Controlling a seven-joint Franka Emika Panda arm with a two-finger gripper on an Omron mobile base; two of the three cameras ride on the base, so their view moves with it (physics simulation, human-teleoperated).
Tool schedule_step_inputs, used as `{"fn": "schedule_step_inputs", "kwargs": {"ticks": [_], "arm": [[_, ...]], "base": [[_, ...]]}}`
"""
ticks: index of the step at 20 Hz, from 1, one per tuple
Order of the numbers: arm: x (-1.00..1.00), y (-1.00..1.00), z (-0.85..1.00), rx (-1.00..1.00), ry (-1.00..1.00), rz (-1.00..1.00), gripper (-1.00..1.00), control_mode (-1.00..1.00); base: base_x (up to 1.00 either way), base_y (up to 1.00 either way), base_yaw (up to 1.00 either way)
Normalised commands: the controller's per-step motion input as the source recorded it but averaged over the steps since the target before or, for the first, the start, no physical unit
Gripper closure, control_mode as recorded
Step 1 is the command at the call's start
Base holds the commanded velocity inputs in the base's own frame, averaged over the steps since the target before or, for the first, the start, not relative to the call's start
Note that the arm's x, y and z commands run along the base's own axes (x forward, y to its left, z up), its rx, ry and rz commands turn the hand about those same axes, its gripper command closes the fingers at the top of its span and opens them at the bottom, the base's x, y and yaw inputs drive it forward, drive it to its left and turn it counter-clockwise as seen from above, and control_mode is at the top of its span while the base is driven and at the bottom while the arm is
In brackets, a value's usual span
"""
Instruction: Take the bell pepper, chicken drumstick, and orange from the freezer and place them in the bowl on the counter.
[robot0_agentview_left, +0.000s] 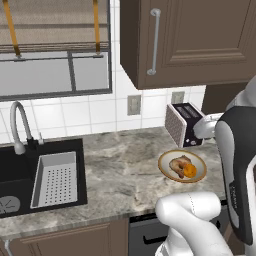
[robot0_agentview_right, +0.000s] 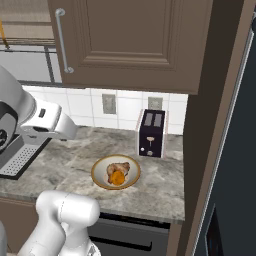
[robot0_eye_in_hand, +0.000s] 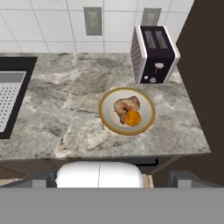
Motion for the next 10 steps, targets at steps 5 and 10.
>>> {"fn": "schedule_step_inputs", "kwargs": {"ticks": [5,10], "arm": [[0.00,0.03,0.00,0.00,0.00,0.00,-1.00,1.00],[0.00,0.00,0.00,0.00,0.00,0.00,-1.00,1.00]], "base": [[-0.03,0.00,0.00],[-0.72,0.03,0.00]]}}
